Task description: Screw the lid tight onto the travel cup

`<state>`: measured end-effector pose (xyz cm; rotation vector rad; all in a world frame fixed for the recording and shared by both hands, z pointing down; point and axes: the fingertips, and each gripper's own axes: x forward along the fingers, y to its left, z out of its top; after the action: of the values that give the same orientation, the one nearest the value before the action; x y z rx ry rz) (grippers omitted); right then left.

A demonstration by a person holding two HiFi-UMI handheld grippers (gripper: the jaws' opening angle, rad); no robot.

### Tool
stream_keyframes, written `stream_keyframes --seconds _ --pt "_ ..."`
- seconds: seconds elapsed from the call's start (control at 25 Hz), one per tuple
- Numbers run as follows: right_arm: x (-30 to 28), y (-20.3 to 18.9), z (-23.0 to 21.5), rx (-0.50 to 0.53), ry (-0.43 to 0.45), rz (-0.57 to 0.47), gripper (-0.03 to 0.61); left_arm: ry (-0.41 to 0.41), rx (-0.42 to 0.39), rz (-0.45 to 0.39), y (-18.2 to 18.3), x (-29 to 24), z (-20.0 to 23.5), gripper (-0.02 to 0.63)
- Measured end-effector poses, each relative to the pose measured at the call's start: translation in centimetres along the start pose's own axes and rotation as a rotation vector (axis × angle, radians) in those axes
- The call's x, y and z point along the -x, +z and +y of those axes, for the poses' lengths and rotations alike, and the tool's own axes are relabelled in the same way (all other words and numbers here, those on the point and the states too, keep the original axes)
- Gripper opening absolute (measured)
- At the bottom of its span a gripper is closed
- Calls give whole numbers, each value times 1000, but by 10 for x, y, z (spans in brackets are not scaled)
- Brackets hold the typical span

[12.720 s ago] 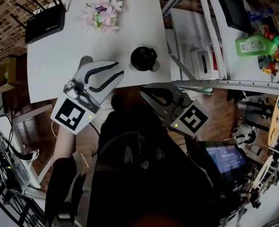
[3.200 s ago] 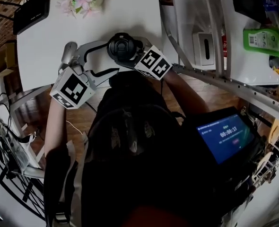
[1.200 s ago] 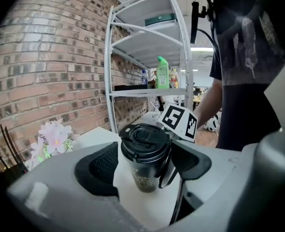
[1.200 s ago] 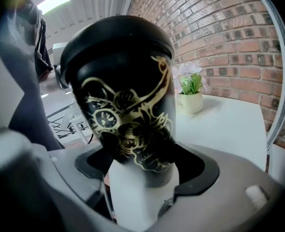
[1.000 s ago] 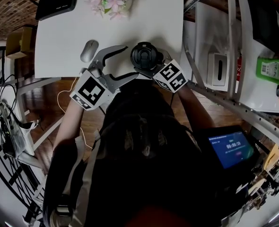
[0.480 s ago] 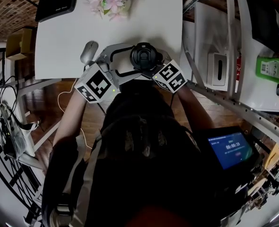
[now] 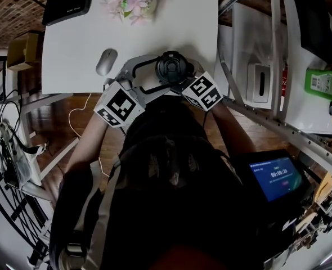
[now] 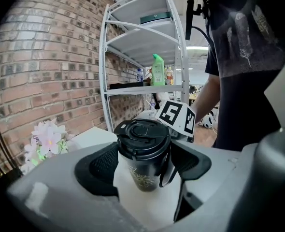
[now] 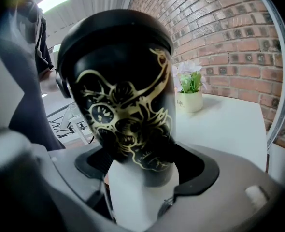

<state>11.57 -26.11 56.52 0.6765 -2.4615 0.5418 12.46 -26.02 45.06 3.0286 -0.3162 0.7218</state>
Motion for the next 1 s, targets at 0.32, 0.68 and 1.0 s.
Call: stream_keyframes --seconds 0.32,0.68,1.0 --pt "0 -1 0 4 5 11 393 59 24 5 0 -1 -1 353" --pt "0 -1 1 5 10 12 393 -5 13 27 1 10 -2 357" --pt "-1 -2 0 3 5 15 393 25 -34 1 5 0 -3 351"
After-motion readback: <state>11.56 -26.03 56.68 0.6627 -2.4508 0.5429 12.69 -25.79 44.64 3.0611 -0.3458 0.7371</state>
